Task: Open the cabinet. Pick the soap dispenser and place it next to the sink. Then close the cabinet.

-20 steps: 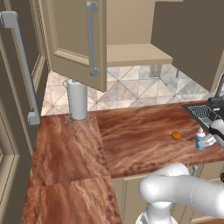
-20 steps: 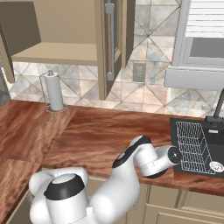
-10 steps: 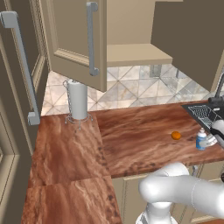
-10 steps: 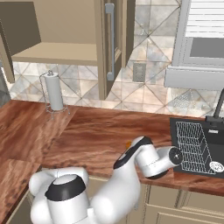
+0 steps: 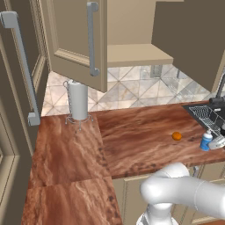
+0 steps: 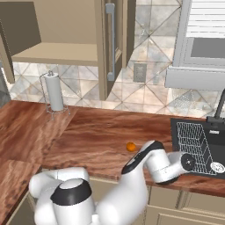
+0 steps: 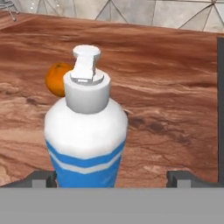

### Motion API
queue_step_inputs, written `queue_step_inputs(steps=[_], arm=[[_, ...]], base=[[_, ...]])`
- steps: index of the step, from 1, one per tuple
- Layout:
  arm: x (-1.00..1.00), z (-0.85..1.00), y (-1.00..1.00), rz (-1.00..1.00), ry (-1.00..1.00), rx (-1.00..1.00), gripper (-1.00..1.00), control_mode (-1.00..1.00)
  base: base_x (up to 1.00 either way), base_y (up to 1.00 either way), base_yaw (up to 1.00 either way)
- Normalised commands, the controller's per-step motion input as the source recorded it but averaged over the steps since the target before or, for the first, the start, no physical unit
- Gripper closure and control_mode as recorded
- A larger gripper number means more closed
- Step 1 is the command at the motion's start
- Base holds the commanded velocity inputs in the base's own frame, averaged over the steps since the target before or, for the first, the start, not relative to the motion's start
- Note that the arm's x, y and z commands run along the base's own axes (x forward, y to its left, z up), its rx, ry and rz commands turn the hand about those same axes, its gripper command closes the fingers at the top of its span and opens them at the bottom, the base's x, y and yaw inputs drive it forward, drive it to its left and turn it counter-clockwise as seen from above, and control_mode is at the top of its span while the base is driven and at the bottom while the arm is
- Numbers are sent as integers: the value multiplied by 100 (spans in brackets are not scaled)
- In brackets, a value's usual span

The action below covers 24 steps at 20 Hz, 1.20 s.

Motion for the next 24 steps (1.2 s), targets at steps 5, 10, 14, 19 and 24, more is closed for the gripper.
queue_step_inputs(steps=[5, 10, 14, 19, 24], arm=[[-3, 0, -11, 0, 0, 1, -100, -100], [-14, 7, 0, 0, 0, 0, -100, -100], [-38, 19, 0, 0, 0, 0, -100, -100], [-51, 24, 0, 0, 0, 0, -100, -100], [-50, 27, 0, 0, 0, 0, -100, -100]], base=[[0, 0, 0], [0, 0, 0], [0, 0, 0], [0, 0, 0], [0, 0, 0]])
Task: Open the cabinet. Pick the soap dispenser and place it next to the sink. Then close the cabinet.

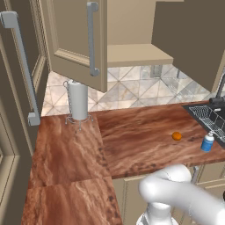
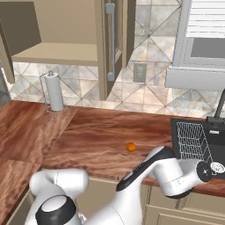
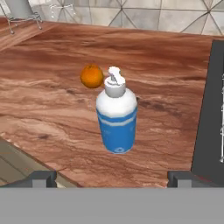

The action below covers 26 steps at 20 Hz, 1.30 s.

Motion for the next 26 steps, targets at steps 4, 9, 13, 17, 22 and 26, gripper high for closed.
queue_step_inputs(steps=[4, 9, 13, 17, 22, 26], arm=[[-65, 51, 0, 0, 0, 0, -100, -100], [-28, 83, 0, 0, 0, 4, -100, -100], [-18, 98, 4, 5, -4, 13, -100, -100], [-4, 98, 8, 11, -6, 16, -100, -100], [-2, 62, 19, 21, -6, 22, -100, -100], [0, 38, 31, 28, -6, 20, -100, -100]], base=[[0, 0, 0], [0, 0, 0], [0, 0, 0], [0, 0, 0], [0, 0, 0], [0, 0, 0]])
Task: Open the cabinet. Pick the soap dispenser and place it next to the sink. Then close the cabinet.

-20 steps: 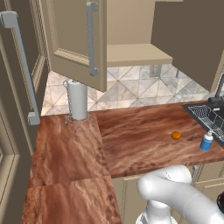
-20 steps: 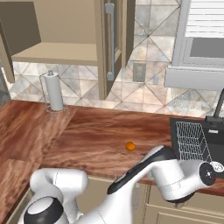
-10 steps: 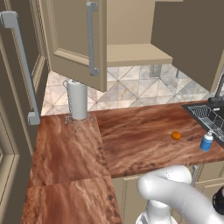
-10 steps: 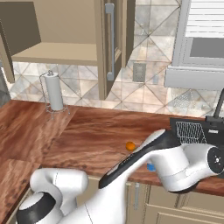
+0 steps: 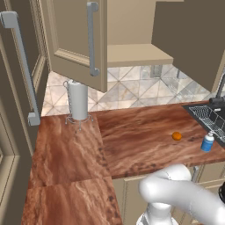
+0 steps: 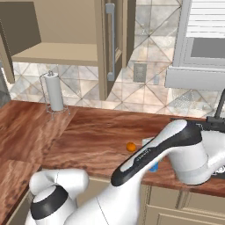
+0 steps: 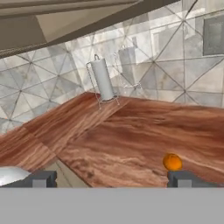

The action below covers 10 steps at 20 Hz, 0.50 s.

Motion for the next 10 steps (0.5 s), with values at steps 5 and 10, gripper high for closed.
queue_step_inputs(steps=[5, 10], arm=[[0, 19, 33, 24, -11, 16, -100, -100], [1, 38, 34, 19, -13, 15, -100, -100]], base=[[0, 0, 0], [0, 0, 0]])
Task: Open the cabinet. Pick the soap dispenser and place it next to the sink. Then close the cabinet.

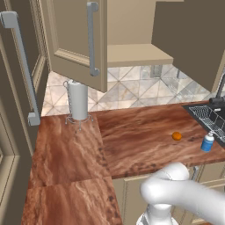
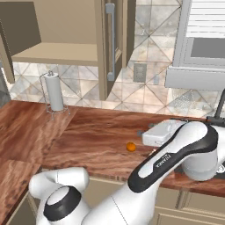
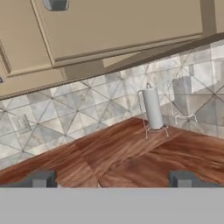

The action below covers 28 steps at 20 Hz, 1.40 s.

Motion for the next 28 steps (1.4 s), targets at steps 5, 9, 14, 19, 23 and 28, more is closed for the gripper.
queue_step_inputs(steps=[5, 9, 14, 19, 23, 28], arm=[[0, 58, 11, 9, -12, 15, -100, -100], [2, 65, 1, 0, -4, 8, -100, -100], [43, 23, 6, -1, 0, 3, -100, -100], [80, 2, 10, -3, 0, 4, -100, -100], [66, 8, 4, 0, 0, 6, -100, -100], [2, 48, 0, 2, -1, 14, -100, -100]], base=[[0, 0, 0], [0, 0, 0], [0, 0, 0], [0, 0, 0], [0, 0, 0], [0, 0, 0]])
